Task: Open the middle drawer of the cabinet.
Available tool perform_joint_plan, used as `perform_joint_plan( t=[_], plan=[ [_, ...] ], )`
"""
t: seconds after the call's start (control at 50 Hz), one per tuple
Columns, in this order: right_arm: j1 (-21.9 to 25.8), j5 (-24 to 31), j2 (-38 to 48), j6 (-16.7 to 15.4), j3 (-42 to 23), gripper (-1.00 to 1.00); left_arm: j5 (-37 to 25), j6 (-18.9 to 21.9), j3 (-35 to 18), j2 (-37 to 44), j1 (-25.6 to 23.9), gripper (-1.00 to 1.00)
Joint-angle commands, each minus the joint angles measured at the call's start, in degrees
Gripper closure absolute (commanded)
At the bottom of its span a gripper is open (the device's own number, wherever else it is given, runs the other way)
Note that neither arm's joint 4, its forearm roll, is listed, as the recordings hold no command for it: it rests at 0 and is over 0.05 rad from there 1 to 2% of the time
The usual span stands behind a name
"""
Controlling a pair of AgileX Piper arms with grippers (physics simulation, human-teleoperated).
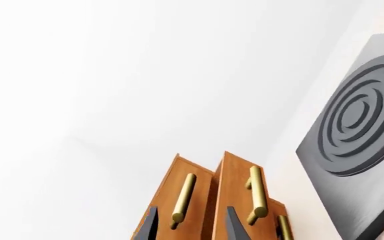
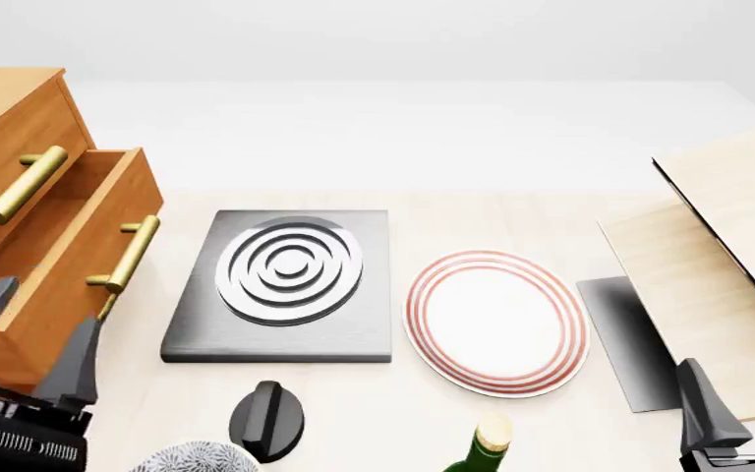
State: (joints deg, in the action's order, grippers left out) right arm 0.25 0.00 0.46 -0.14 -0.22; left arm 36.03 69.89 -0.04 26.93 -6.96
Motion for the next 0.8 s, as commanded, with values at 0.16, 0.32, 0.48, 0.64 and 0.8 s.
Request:
perform_joint_plan(
  t=[0.16,0.32,0.48,0.64,0.8],
  plan=[
    [0.0,0.0,-0.1,0.0,0.0,-1.0,-22.0,-11.2,-1.5,-20.4,0.1,-1.0],
    [-0.1,0.0,-0.1,0.0,0.0,-1.0,-28.7,-16.7,-6.6,-21.0,-0.1,-1.0],
    [0.0,0.0,-0.1,0.0,0.0,-1.0,-37.2,-24.2,-14.1,-19.2,-0.6,-1.0],
    [0.0,0.0,-0.1,0.0,0.0,-1.0,-44.9,-31.5,-21.0,-16.7,-1.4,-1.0],
    [0.0,0.0,-0.1,0.0,0.0,-1.0,-50.2,-37.5,-26.5,-12.7,-2.6,-1.0]
  ],
)
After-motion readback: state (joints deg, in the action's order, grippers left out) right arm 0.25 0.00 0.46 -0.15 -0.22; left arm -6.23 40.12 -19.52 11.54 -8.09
